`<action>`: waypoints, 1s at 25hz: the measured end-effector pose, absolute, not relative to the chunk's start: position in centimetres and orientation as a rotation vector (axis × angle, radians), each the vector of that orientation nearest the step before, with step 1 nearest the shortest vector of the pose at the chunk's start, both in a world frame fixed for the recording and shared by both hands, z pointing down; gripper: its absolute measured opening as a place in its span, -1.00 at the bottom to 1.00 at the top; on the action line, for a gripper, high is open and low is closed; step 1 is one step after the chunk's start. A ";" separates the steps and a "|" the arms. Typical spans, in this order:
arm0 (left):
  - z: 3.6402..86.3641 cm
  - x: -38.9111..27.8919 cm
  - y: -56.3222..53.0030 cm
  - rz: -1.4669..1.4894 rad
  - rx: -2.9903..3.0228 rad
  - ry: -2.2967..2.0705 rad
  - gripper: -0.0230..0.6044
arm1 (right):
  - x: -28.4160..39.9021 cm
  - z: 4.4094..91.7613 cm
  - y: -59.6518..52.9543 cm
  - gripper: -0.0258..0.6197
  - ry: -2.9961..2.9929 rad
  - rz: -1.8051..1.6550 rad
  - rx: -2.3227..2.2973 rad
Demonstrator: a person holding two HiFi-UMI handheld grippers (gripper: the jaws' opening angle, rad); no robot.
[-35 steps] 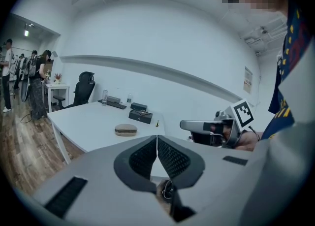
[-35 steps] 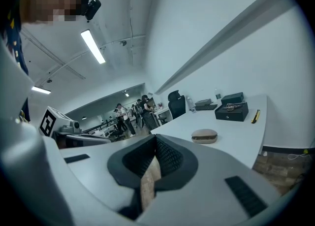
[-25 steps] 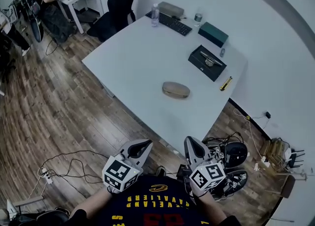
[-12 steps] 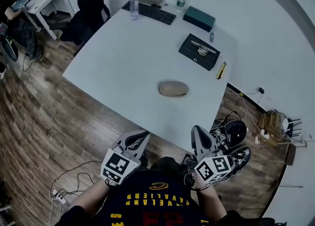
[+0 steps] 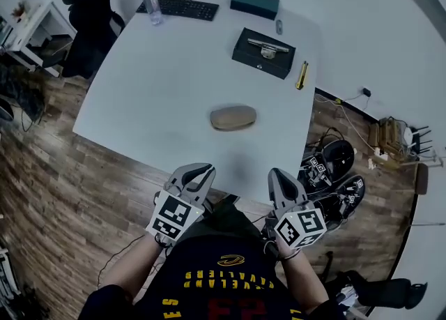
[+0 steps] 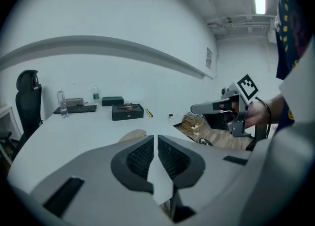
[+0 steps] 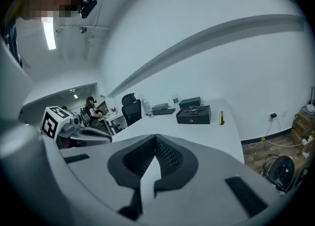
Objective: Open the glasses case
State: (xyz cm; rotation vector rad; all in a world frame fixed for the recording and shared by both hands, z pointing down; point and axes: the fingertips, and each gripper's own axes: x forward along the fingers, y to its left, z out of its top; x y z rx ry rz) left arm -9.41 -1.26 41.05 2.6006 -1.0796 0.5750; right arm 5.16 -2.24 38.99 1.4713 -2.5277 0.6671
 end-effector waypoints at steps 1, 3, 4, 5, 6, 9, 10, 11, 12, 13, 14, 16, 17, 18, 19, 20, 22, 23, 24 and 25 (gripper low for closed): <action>41.3 -9.1 -2.0 0.592 2.602 -1.070 -0.87 | 5.3 39.7 -2.8 -0.89 -2.515 0.674 1.478; 41.9 -8.4 -3.3 0.617 2.598 -1.043 -0.86 | 5.4 40.8 -3.7 -0.89 -2.494 0.697 1.485; 42.1 -8.1 -3.9 0.631 2.599 -1.030 -0.85 | 5.3 41.4 -4.3 -0.89 -2.489 0.711 1.483; 42.4 -7.8 -4.6 0.650 2.603 -1.021 -0.83 | 5.2 41.9 -4.8 -0.89 -2.485 0.724 1.478; 42.7 -7.5 -5.3 0.672 2.607 -1.014 -0.81 | 5.0 42.5 -5.4 -0.89 -2.480 0.739 1.471; 44.1 -6.7 -7.3 0.749 2.610 -1.003 -0.77 | 4.3 44.8 -6.8 -0.89 -2.464 0.833 1.432; 44.8 -6.5 -7.9 0.784 2.608 -0.999 -0.76 | 4.0 45.7 -7.3 -0.89 -2.459 0.878 1.415; 45.5 -6.2 -8.6 0.828 2.606 -0.996 -0.73 | 3.8 46.5 -7.7 -0.89 -2.453 0.919 1.398; 46.2 -6.0 -9.2 0.880 2.608 -0.995 -0.69 | 3.5 47.3 -8.1 -0.89 -2.443 0.949 1.380; 46.9 -5.8 -9.7 0.937 2.617 -1.000 -0.65 | 3.4 48.2 -8.4 -0.89 -2.431 0.967 1.363; 47.4 -5.6 -10.3 0.995 2.632 -1.009 -0.59 | 3.2 49.0 -8.8 -0.89 -2.420 0.971 1.349; 48.2 -5.5 -11.7 1.104 2.668 -1.035 -0.51 | 2.9 50.4 -9.6 -0.89 -2.398 0.940 1.325; 48.6 -5.5 -12.3 1.155 2.686 -1.044 -0.47 | 2.7 50.9 -10.1 -0.89 -2.387 0.915 1.313; 48.9 -5.5 -13.0 1.201 2.703 -1.045 -0.46 | 2.4 51.5 -10.6 -0.89 -2.374 0.890 1.301; 49.2 -5.5 -13.5 1.244 2.721 -1.035 -0.46 | 2.1 52.0 -11.0 -0.89 -2.360 0.870 1.291; 49.6 -5.5 -13.9 1.286 2.741 -1.016 -0.45 | 1.8 52.5 -11.4 -0.89 -2.345 0.858 1.286; 50.4 -5.2 -14.1 1.360 2.787 -0.953 -0.44 | 1.3 53.3 -11.7 -0.88 -2.314 0.849 1.290; 50.8 -5.0 -14.1 1.392 2.810 -0.917 -0.43 | 1.0 53.6 -11.9 -0.88 -2.298 0.846 1.296; 51.1 -4.8 -14.1 1.421 2.830 -0.883 -0.42 | 0.8 53.9 -12.1 -0.87 -2.284 0.842 1.301; 51.5 -4.6 -14.2 1.445 2.846 -0.852 -0.39 | 0.6 54.1 -12.4 -0.79 -2.271 0.837 1.302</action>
